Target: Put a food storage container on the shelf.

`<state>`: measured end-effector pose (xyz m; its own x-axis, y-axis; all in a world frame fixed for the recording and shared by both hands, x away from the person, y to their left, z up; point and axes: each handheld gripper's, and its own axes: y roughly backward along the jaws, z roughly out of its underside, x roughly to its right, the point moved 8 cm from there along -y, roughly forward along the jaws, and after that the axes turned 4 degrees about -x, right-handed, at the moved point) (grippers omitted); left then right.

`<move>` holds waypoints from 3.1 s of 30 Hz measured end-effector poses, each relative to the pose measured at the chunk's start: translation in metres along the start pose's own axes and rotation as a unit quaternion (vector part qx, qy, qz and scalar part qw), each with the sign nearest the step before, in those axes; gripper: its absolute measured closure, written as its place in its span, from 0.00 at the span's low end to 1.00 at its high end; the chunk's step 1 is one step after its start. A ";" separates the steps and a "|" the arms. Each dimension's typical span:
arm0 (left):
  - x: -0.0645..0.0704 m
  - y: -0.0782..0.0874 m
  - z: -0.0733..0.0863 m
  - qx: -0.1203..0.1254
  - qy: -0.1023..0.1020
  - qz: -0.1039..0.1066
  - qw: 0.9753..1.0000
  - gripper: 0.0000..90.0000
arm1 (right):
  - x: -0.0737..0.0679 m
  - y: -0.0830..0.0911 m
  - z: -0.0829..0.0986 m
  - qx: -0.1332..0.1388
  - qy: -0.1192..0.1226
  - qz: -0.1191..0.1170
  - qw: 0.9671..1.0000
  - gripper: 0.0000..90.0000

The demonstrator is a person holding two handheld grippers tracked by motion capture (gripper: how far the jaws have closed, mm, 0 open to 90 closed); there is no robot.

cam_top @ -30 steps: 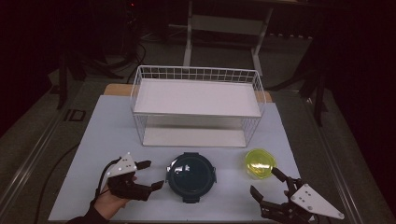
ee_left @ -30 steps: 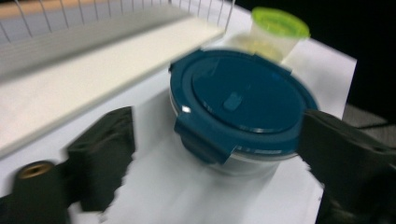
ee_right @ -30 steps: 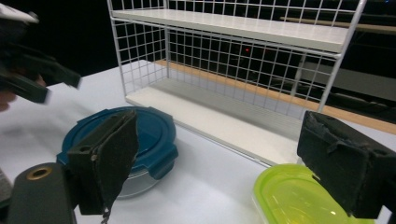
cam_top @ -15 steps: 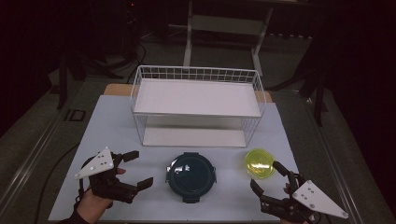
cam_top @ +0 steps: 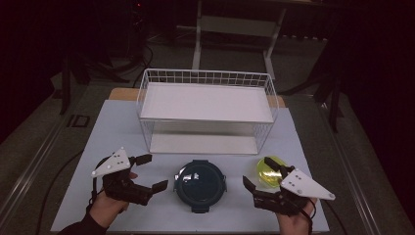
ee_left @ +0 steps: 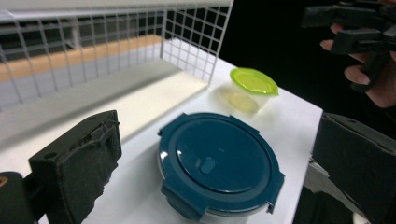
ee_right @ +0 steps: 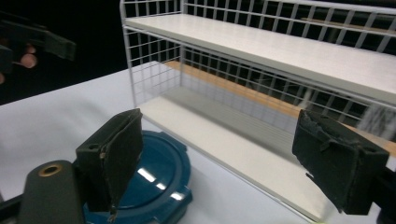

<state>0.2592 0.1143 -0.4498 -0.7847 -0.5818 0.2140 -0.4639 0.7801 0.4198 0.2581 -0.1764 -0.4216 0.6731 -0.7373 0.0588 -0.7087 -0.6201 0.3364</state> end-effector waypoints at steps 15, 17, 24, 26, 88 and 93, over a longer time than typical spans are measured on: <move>-0.009 -0.038 0.024 -0.065 0.052 0.033 0.996 0.01 | -0.014 -0.051 0.020 -0.086 -0.059 -0.040 0.994 0.11; -0.011 -0.041 0.027 -0.069 0.059 0.031 0.995 0.01 | -0.017 -0.055 0.023 -0.096 -0.079 -0.055 0.991 0.11; -0.018 -0.047 0.038 -0.094 0.097 0.029 0.990 0.05 | -0.017 -0.069 0.036 -0.141 -0.133 -0.083 0.977 0.11; -0.020 -0.050 0.041 -0.103 0.112 0.029 0.988 0.05 | -0.016 -0.072 0.041 -0.154 -0.148 -0.089 0.973 0.11; -0.045 -0.086 0.080 -0.174 0.406 0.163 0.882 0.60 | -0.008 -0.098 0.107 -0.324 -0.430 -0.205 0.817 0.55; -0.045 -0.086 0.080 -0.174 0.406 0.163 0.882 0.60 | -0.008 -0.098 0.109 -0.321 -0.445 -0.217 0.808 0.57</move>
<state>0.3011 0.0915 -0.5664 -0.2343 -0.4233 0.8752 -0.0035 0.9006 0.4347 0.2995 -0.1391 -0.5573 0.2078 -0.5658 -0.7979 0.0001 -0.8157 0.5785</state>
